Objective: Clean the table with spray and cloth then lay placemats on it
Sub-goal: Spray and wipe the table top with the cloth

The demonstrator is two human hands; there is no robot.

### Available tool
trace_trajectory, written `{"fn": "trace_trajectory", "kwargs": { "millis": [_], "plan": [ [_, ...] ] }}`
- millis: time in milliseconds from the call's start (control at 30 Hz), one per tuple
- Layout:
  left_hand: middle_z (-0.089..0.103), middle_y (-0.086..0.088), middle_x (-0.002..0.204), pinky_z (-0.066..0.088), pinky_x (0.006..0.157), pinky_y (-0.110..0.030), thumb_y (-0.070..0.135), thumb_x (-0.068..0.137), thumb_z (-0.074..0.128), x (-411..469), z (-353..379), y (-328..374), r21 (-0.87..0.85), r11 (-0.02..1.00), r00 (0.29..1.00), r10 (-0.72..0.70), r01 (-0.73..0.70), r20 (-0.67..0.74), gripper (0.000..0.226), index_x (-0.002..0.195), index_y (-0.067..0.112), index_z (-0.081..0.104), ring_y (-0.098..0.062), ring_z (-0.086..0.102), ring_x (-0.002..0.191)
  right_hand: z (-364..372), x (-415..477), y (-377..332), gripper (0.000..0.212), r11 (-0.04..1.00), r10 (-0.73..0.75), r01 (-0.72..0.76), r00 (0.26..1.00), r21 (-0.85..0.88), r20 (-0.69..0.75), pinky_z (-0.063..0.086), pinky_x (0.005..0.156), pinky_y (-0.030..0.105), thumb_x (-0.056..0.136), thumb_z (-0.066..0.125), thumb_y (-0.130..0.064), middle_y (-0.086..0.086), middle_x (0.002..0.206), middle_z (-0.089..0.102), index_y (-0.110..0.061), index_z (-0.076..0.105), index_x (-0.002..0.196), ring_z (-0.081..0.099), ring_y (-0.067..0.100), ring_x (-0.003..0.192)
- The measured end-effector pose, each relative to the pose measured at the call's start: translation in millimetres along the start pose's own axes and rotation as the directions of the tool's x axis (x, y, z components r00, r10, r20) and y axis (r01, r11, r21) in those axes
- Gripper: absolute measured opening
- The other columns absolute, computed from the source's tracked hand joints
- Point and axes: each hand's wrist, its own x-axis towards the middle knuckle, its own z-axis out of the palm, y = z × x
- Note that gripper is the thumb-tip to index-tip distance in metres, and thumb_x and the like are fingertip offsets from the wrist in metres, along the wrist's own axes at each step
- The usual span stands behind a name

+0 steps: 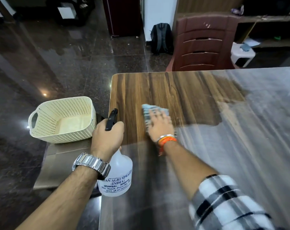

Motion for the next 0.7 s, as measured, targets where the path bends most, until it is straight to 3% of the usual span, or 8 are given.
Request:
{"fn": "trace_trajectory", "kwargs": {
  "millis": [67, 167, 233, 300, 400, 533, 633, 700],
  "plan": [
    [0.044, 0.004, 0.056, 0.040, 0.065, -0.036, 0.020, 0.073, 0.053, -13.3, 6.9, -3.1, -0.004, 1.000, 1.000, -0.013, 0.013, -0.002, 0.014, 0.061, 0.018, 0.046, -0.026, 0.042, 0.059, -16.0, -15.6, 80.2, 0.068, 0.973, 0.228, -0.229, 0.971, -0.003, -0.071, 0.020, 0.115, 0.048, 0.085, 0.037, -0.039, 0.010, 0.154, 0.030, -0.021, 0.026, 0.150, 0.024, 0.032, 0.141],
    [0.046, 0.005, 0.054, 0.046, 0.064, -0.039, 0.019, 0.073, 0.054, -33.5, 16.5, -7.7, -0.018, 0.999, 0.999, -0.043, 0.042, -0.021, 0.010, 0.064, 0.018, 0.049, -0.028, 0.049, 0.057, -38.0, -57.2, 166.9, 0.062, 0.845, 0.535, -0.527, 0.839, 0.095, -0.102, 0.013, 0.117, 0.047, 0.093, 0.036, -0.034, 0.008, 0.158, 0.022, -0.023, 0.019, 0.151, 0.014, 0.031, 0.145],
    [0.045, 0.010, 0.048, 0.047, 0.063, -0.039, 0.020, 0.073, 0.054, -45.4, 19.0, -7.9, 0.013, 0.999, 0.999, -0.033, 0.033, -0.009, 0.014, 0.059, 0.022, 0.049, -0.029, 0.051, 0.056, -43.0, -73.6, 177.2, 0.059, 0.777, 0.628, -0.616, 0.773, 0.132, -0.086, 0.007, 0.119, 0.046, 0.095, 0.034, -0.032, 0.005, 0.159, 0.017, -0.025, 0.017, 0.151, 0.009, 0.029, 0.146],
    [0.041, 0.011, 0.045, 0.047, 0.062, -0.042, 0.021, 0.069, 0.052, -56.5, 16.5, -5.6, 0.003, 1.000, 1.000, -0.018, 0.019, -0.015, 0.016, 0.054, 0.023, 0.047, -0.028, 0.048, 0.057, -40.0, -74.8, 160.7, 0.061, 0.778, 0.628, -0.617, 0.771, 0.120, -0.103, 0.006, 0.118, 0.046, 0.093, 0.034, -0.034, 0.006, 0.159, 0.018, -0.024, 0.019, 0.151, 0.011, 0.032, 0.145],
    [0.048, 0.002, 0.061, 0.051, 0.064, -0.048, 0.023, 0.065, 0.053, -68.4, 6.6, -5.3, -0.024, 0.999, 0.996, -0.043, 0.041, -0.082, 0.006, 0.063, 0.020, 0.049, -0.027, 0.047, 0.060, -25.9, -68.2, 101.3, 0.064, 0.890, 0.455, -0.448, 0.886, 0.084, -0.092, 0.011, 0.115, 0.050, 0.087, 0.034, -0.038, 0.011, 0.155, 0.029, -0.020, 0.029, 0.149, 0.021, 0.036, 0.142],
    [0.051, 0.001, 0.060, 0.055, 0.067, -0.052, 0.033, 0.064, 0.053, -82.2, -9.9, -10.7, -0.011, 0.999, 0.989, -0.035, 0.034, -0.144, 0.015, 0.054, 0.022, 0.054, -0.030, 0.051, 0.063, 2.2, -78.1, -24.1, 0.063, 0.997, 0.006, -0.007, 1.000, 0.072, 0.005, 0.015, 0.114, 0.051, 0.084, 0.045, -0.036, 0.011, 0.151, 0.036, -0.019, 0.038, 0.145, 0.028, 0.035, 0.140],
    [0.058, -0.007, 0.065, 0.051, 0.063, -0.044, 0.035, 0.069, 0.052, -95.7, -22.6, -16.1, 0.009, 1.000, 0.986, -0.002, 0.004, -0.166, 0.021, 0.059, 0.017, 0.056, -0.030, 0.056, 0.061, 16.0, -108.9, -105.0, 0.063, 0.933, -0.358, 0.347, 0.925, 0.099, 0.127, 0.006, 0.119, 0.046, 0.091, 0.047, -0.034, 0.006, 0.157, 0.024, -0.019, 0.027, 0.149, 0.014, 0.030, 0.146],
    [0.058, -0.009, 0.064, 0.045, 0.058, -0.036, 0.030, 0.074, 0.053, -102.7, -28.4, -22.7, 0.018, 1.000, 0.986, 0.011, -0.008, -0.167, 0.020, 0.062, 0.015, 0.054, -0.025, 0.053, 0.052, 20.8, -127.1, -126.1, 0.065, 0.891, -0.452, 0.433, 0.872, 0.136, 0.186, 0.004, 0.118, 0.045, 0.092, 0.045, -0.032, 0.004, 0.159, 0.018, -0.017, 0.021, 0.151, 0.007, 0.026, 0.147]
  ]
}}
